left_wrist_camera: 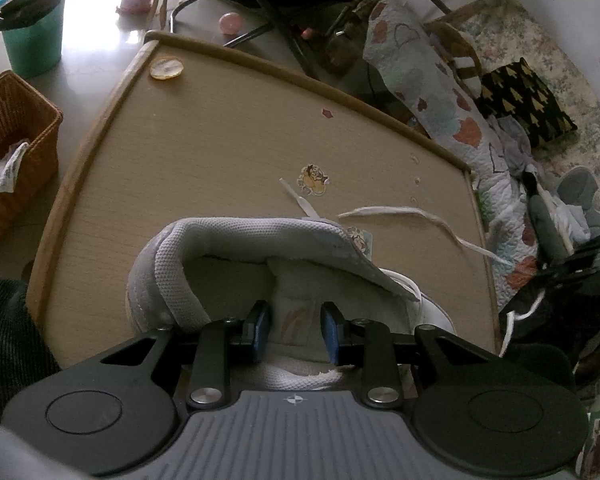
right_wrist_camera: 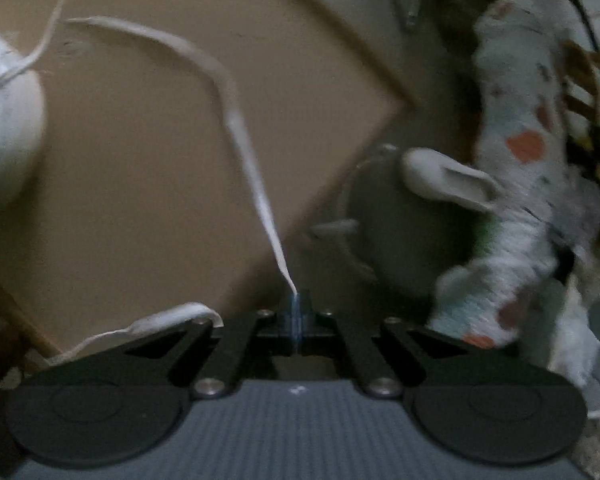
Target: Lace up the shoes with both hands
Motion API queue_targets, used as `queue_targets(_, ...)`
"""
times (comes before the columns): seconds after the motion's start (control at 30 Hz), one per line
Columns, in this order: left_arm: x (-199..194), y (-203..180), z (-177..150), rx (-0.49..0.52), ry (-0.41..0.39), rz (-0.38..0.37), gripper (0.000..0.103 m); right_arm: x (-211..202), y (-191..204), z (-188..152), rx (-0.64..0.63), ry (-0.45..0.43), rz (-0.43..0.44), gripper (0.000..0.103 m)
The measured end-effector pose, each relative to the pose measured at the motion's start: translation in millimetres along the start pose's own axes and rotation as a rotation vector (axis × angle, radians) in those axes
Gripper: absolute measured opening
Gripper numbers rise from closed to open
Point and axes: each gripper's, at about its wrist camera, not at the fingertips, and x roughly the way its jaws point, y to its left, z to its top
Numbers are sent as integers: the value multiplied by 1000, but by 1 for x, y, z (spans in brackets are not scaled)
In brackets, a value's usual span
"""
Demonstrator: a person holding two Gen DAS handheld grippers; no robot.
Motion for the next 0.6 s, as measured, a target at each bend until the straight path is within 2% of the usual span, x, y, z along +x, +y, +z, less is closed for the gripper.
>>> queue_targets(0.07,0,-1,0,0,0,2,32,-5,-16,-8,18,-2,-46,0)
queue_targets(0.2,-1,-1,-1,0,-1,3,32,-11,-35,-4,70,-50,-18,0)
queue_targets(0.3,-1,-2,-1,1,-1,3,32,-20,-30,-5,89,-109,59,0)
queue_targets(0.5,-1,-2,-1,2,-3,8,32,-22,4,16,61,-240,239,1)
queue_targets(0.53,-1,-2,-1,2,-4,9,32,-20,10,18,58,-266,274,4)
queue_targets(0.6,-1,-2,-1,2,-3,9,32,-17,21,24,69,-276,301,5)
